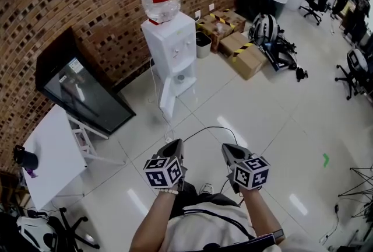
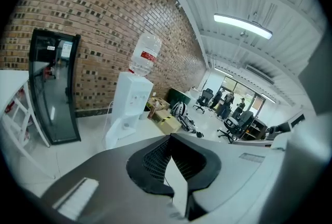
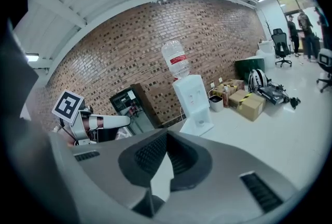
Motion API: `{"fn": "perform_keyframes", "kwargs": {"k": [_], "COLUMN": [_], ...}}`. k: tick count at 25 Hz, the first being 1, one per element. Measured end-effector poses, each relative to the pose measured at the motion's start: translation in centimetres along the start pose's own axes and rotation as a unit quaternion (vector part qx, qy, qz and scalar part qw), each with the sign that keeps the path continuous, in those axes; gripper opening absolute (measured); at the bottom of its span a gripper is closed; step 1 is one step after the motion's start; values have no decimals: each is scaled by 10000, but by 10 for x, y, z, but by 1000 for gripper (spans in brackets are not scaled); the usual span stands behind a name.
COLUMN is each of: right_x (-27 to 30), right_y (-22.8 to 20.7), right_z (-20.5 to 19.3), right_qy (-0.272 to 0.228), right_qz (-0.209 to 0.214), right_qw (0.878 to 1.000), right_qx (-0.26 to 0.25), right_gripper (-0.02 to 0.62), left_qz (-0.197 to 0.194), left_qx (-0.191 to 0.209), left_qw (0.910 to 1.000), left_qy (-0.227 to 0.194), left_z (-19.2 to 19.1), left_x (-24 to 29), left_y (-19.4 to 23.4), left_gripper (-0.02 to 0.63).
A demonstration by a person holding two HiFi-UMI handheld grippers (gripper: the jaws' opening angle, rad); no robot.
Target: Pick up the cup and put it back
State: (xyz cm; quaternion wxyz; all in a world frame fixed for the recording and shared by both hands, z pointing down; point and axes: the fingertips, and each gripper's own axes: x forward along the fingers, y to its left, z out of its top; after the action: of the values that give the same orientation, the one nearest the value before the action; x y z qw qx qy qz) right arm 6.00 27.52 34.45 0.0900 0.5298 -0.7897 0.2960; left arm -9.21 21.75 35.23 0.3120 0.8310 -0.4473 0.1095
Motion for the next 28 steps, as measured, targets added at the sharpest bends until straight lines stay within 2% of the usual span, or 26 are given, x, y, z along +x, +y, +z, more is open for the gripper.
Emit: {"fn": "perform_keyframes", "kwargs": {"k": [5,11,28], "right_x": [11,53,214], "right_y": [-20,-38,-85], "right_z": [7,23,101], "right_qy": [62,138,442], "right_qz": [46,67,51], "right_qw": [9999,9997,9990], "right_qx": [134,196,-40], "right_gripper": [12,12,12], "left_qz": [98,106,29], "left_qx": [-53,-130,-288], "left_qw": [9998,9995,9991], "left_qy": [148,259,314], "left_z": [2,13,97], "left_x": [22,60,186], "left_y": [-1,17,96], "left_gripper": [0,0,0]}}
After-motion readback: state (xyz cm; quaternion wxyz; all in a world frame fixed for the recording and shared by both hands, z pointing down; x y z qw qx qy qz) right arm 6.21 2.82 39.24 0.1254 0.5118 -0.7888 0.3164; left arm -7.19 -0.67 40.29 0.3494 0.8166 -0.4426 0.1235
